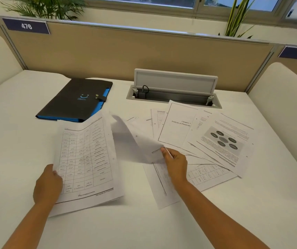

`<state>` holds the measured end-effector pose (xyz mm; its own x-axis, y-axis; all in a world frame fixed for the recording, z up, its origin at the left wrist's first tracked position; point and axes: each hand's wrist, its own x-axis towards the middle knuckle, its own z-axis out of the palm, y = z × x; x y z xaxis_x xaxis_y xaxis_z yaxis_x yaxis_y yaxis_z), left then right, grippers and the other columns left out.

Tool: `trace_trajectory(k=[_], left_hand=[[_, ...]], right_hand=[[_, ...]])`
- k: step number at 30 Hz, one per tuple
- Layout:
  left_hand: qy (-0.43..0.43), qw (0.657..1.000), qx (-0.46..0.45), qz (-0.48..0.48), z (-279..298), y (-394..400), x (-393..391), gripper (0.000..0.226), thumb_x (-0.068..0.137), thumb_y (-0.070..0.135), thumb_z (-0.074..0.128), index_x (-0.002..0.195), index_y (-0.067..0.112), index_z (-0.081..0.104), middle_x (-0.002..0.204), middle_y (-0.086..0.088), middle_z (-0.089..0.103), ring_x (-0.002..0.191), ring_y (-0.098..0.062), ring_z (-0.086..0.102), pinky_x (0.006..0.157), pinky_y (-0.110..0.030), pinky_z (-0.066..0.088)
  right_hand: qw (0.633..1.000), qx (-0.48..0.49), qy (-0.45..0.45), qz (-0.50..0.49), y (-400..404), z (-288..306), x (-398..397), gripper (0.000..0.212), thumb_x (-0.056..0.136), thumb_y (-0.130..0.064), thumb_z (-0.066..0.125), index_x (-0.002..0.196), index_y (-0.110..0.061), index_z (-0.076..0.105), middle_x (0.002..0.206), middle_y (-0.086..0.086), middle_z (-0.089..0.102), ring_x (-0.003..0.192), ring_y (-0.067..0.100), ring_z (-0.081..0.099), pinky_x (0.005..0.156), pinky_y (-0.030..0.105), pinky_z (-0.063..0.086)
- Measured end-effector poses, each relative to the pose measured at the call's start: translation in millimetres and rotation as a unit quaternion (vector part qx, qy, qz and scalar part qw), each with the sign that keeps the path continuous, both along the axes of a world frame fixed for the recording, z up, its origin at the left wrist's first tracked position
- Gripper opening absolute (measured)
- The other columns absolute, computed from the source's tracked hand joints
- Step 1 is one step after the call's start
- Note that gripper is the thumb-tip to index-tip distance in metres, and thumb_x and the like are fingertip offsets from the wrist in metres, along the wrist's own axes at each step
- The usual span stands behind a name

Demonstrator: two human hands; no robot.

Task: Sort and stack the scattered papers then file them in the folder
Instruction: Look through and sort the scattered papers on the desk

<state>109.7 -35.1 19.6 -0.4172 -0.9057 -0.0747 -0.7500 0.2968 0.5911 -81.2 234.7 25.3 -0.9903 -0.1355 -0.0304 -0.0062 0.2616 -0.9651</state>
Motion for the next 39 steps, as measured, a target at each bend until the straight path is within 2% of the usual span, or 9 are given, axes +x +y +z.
trace_trajectory(k=[7,13,21,25,27,29,32,35,39], left_hand=[[-0.042,0.998,-0.034,-0.023,-1,-11,-15,0.033,0.093,0.007,0.029,0.121,0.002,0.046,0.11,-0.03,0.058,0.094,-0.046,0.052,0.079,-0.048,0.042],[-0.023,0.999,-0.046,0.011,3,-24,-20,0.034,0.091,0.01,0.041,0.123,0.001,0.047,0.12,-0.031,0.051,0.105,-0.05,0.049,0.087,-0.055,0.041],[0.088,0.989,-0.099,-0.071,18,-10,-38,0.036,0.09,0.019,0.051,0.122,0.001,0.049,0.121,-0.027,0.047,0.109,-0.042,0.049,0.088,-0.054,0.044],[0.132,0.979,-0.064,-0.142,22,26,-54,0.044,0.087,0.033,0.055,0.122,0.007,0.051,0.127,-0.019,0.044,0.119,-0.034,0.044,0.097,-0.048,0.041],[0.158,0.972,-0.014,-0.174,20,43,-63,0.043,0.088,0.033,0.053,0.123,0.009,0.049,0.129,-0.016,0.045,0.12,-0.029,0.044,0.098,-0.043,0.04],[0.208,0.953,0.126,-0.181,23,54,-71,0.046,0.09,0.041,0.045,0.126,0.012,0.047,0.127,-0.01,0.049,0.116,-0.023,0.05,0.092,-0.035,0.043],[0.322,0.834,0.418,-0.161,30,67,-78,0.068,0.077,0.063,0.035,0.126,0.017,0.045,0.12,-0.004,0.059,0.104,-0.028,0.063,0.083,-0.036,0.051],[0.355,0.759,0.525,-0.149,29,81,-83,0.071,0.073,0.07,0.034,0.127,0.024,0.043,0.119,-0.002,0.06,0.099,-0.034,0.066,0.077,-0.044,0.057],[0.329,0.777,0.522,-0.124,19,99,-91,0.043,0.092,0.042,0.042,0.127,0.018,0.045,0.122,-0.008,0.061,0.107,-0.03,0.062,0.082,-0.046,0.055]], right_hand=[[0.995,-0.094,-0.024,0.016,1,14,-8,0.026,0.087,-0.035,0.057,0.103,-0.018,0.069,0.095,0.004,0.071,0.09,0.021,0.066,0.073,0.039,0.059],[0.991,-0.135,0.007,0.001,5,34,-15,0.023,0.088,-0.04,0.053,0.095,-0.025,0.068,0.083,-0.011,0.071,0.072,0.001,0.065,0.055,0.014,0.052],[0.981,-0.176,0.081,-0.011,6,71,-22,0.012,0.089,-0.036,0.052,0.086,-0.036,0.064,0.08,-0.018,0.067,0.071,-0.002,0.064,0.053,0.011,0.049],[0.979,-0.111,0.172,0.015,9,92,-21,0.033,0.084,-0.043,0.052,0.11,-0.025,0.062,0.1,-0.007,0.068,0.092,0.014,0.064,0.067,0.021,0.058],[0.974,-0.059,0.219,0.007,11,99,-16,0.048,0.081,-0.045,0.051,0.121,-0.02,0.057,0.115,0.007,0.067,0.114,0.024,0.058,0.09,0.042,0.053],[0.938,0.031,0.345,0.016,13,99,-10,0.042,0.085,-0.04,0.053,0.121,-0.018,0.054,0.119,0.011,0.063,0.127,0.017,0.045,0.1,0.056,0.041],[0.839,0.155,0.513,0.094,18,78,-1,0.028,0.086,-0.025,0.056,0.108,-0.012,0.066,0.109,0.007,0.068,0.114,0.013,0.055,0.104,0.057,0.033],[0.797,0.22,0.534,0.176,19,50,15,0.019,0.083,-0.021,0.064,0.1,-0.014,0.07,0.099,-0.002,0.074,0.107,0.02,0.064,0.104,0.058,0.032],[0.826,0.253,0.416,0.283,27,33,23,0.036,0.082,-0.045,0.059,0.107,-0.021,0.067,0.107,-0.006,0.071,0.111,0.01,0.06,0.111,0.051,0.021]])
